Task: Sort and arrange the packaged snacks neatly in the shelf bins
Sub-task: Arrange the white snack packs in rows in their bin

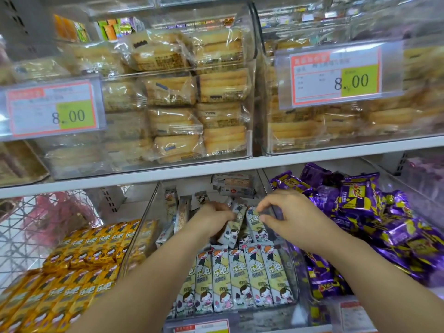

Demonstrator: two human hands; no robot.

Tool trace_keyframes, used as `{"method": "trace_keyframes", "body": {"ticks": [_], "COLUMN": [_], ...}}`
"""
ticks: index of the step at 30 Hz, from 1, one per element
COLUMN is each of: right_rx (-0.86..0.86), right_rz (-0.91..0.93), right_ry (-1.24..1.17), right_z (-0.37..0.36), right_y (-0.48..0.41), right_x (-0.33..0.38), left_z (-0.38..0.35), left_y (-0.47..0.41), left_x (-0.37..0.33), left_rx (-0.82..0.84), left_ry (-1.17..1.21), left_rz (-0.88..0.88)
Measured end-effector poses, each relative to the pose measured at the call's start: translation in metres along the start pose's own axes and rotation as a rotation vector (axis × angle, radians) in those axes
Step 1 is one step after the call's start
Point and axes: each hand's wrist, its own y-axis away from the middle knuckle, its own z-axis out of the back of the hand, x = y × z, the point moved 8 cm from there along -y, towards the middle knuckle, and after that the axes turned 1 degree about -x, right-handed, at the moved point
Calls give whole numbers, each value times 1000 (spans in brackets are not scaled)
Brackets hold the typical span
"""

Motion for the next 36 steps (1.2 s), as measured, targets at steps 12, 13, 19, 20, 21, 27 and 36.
{"method": "trace_keyframes", "body": {"ticks": [12, 13, 19, 20, 21, 27, 36], "right_rx": [-6, -3, 4, 1, -1, -2, -157], "right_rz": [-12, -19, -35, -31, -28, -23, 1], "right_ry": [30, 32, 39, 37, 36, 19, 36], "right_z": [-2, -3, -3, -3, -3, -4, 14], "right_y": [4, 4, 3, 2, 2, -1, 1], "right_x": [8, 8, 7, 7, 6, 3, 15], "left_z": [20, 33, 25, 19, 15, 10, 41], "left_y": [-5, -9, -34, -40, -43, -62, 13], "left_x": [-29, -31, -10, -11, -12, -24, -28], "left_rx": [-84, -157, -58, -47, -55, -121, -207], "left_ry": [-474, -390, 488, 513, 511, 523, 648], "left_rz": [-260, -248, 0, 3, 4, -40, -205]}}
